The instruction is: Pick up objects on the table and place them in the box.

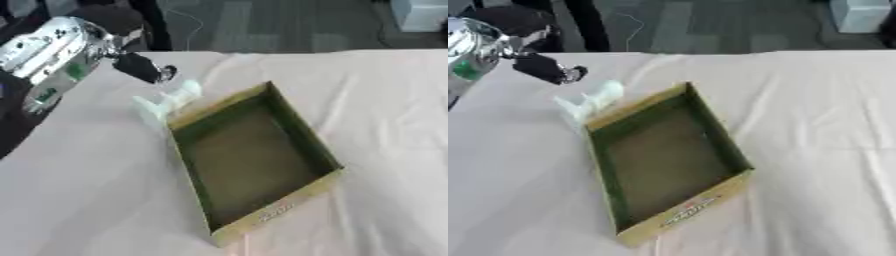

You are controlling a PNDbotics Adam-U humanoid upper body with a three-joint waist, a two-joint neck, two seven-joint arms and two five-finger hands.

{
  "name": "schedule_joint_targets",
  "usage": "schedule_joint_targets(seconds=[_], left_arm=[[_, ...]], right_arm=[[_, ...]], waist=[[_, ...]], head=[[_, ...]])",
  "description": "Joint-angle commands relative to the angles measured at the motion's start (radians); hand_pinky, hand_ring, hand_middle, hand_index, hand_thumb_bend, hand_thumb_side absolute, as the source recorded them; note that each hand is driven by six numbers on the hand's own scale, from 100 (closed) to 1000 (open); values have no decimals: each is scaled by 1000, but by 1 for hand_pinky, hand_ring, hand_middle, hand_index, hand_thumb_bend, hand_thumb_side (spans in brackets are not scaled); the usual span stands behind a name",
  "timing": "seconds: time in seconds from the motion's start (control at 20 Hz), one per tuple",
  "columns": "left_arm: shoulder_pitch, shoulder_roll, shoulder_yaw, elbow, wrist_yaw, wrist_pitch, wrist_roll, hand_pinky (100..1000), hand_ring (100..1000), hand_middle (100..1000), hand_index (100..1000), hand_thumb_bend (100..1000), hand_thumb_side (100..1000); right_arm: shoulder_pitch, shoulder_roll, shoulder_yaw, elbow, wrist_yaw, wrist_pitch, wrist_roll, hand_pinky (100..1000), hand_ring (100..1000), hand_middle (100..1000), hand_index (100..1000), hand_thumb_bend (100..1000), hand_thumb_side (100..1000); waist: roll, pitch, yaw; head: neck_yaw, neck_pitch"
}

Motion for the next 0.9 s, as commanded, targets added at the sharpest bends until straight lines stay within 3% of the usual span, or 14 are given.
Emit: schedule_joint_targets(seconds=[0.05,0.25,0.9], left_arm=[[-2,12,3,13,-14,92,-98,782,827,878,851,353,828],[8,5,-1,42,-28,85,-98,792,832,878,862,399,775],[23,2,-8,96,-56,53,-98,819,853,884,852,438,788]], right_arm=[[-19,2,5,-13,-11,4,13,458,382,379,477,100,1000],[-26,11,7,-13,-24,4,23,457,382,378,476,100,1000],[-48,38,14,-13,-49,5,40,457,382,378,477,100,1000]], waist=[[-1,-8,-4],[0,-2,-13],[6,16,-45]], head=[[21,0],[26,0],[22,0]])
